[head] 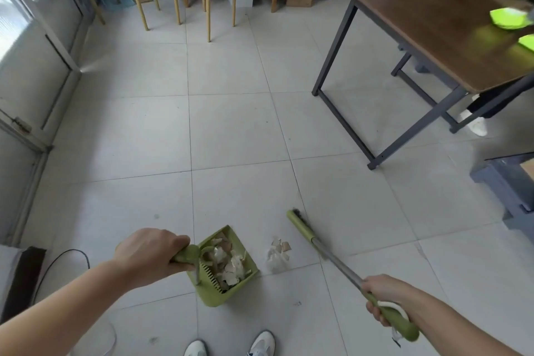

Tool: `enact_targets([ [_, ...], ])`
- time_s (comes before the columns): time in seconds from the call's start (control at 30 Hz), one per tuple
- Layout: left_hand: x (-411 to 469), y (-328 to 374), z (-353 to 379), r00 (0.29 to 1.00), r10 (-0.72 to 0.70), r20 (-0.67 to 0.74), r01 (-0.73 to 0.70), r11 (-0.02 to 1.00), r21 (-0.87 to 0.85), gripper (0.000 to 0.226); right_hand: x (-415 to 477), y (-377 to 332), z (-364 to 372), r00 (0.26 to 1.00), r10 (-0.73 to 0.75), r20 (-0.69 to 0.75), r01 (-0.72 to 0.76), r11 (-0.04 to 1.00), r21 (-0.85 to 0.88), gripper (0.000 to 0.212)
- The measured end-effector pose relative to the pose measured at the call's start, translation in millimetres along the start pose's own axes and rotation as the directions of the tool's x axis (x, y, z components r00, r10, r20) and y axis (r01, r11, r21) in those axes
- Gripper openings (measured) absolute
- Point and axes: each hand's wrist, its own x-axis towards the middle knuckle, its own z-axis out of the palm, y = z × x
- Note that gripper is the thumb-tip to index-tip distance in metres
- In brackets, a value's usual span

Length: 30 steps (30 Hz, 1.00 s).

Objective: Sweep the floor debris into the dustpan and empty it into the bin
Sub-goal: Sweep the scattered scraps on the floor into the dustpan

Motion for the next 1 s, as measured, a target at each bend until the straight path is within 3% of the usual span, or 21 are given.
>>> enact_targets([
  [0.2, -7, -1, 1, 0.999, 0.017, 0.038, -0.017, 1.000, 0.023, 0.047, 14, 1, 65, 0.993, 0.108, 0.044, -0.112, 0.988, 0.106, 0.028],
  [0.47, 1, -3, 8, 0.998, 0.066, 0.010, -0.066, 0.998, -0.016, 0.045, -22, -7, 139, 0.986, 0.013, 0.169, -0.025, 0.997, 0.067, 0.024],
  [0.57, -1, -2, 12, 0.997, 0.081, 0.015, -0.081, 0.997, -0.009, 0.044, -37, -9, 152, 0.977, -0.005, 0.211, 0.004, 1.000, 0.002, 0.035],
  [0.8, -11, -9, 16, 0.996, 0.087, 0.026, -0.087, 0.996, 0.018, 0.043, -73, -2, 131, 0.964, -0.123, 0.237, 0.147, 0.985, -0.090, 0.035],
  [1.0, -15, -16, 22, 0.998, 0.052, -0.029, -0.054, 0.998, -0.045, 0.044, -84, 2, 90, 0.960, -0.140, 0.244, 0.155, 0.987, -0.042, 0.032],
])
